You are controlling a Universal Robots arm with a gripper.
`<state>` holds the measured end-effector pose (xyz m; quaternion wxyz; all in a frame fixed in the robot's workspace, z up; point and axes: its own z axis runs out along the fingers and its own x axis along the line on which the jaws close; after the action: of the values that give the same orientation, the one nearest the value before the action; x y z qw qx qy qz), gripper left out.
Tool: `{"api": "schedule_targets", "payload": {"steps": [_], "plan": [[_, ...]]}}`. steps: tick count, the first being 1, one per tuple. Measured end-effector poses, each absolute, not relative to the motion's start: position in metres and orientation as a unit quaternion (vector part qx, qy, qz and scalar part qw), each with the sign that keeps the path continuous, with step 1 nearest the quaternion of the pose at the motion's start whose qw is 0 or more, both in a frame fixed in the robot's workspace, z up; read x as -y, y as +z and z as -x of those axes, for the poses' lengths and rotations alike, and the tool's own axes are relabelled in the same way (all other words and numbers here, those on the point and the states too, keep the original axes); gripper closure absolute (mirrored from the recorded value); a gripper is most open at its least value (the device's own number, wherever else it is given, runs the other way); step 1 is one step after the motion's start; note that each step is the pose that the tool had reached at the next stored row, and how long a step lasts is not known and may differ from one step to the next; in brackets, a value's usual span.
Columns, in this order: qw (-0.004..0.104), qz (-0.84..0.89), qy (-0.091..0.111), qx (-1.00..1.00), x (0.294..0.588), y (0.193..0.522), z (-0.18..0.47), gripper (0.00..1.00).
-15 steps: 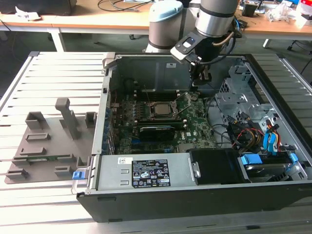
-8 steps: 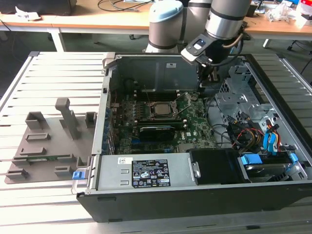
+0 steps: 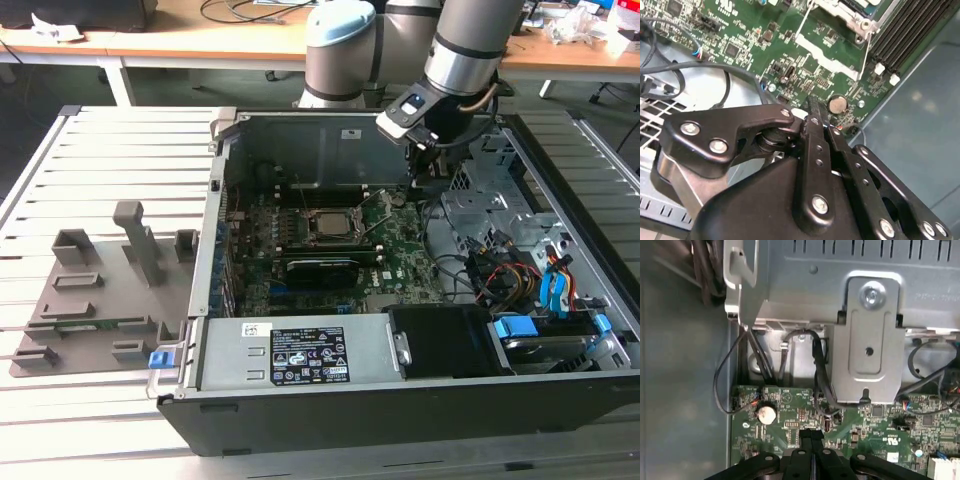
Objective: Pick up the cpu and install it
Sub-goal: 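Close the cpu cover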
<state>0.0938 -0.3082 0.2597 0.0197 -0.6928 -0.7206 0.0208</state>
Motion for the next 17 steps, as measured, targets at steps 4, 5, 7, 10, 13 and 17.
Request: {"api": "schedule_targets", "payload": {"steps": [4, 5, 7, 10, 13, 17], "plan": [[0.020, 0.693, 0.021, 0.721, 0.308, 0.259, -0.079, 0.89], [0.020, 0.693, 0.021, 0.721, 0.308, 0.259, -0.076, 0.89], [0.020, 0.693, 0.021, 0.721, 0.308, 0.259, -0.062, 0.89], [0.019, 0.693, 0.021, 0.721, 0.308, 0.260, -0.050, 0.89], [0.020, 0.693, 0.021, 0.721, 0.308, 0.259, -0.040, 0.89], [0.020, 0.693, 0.021, 0.721, 0.308, 0.261, -0.038, 0.89]]}}
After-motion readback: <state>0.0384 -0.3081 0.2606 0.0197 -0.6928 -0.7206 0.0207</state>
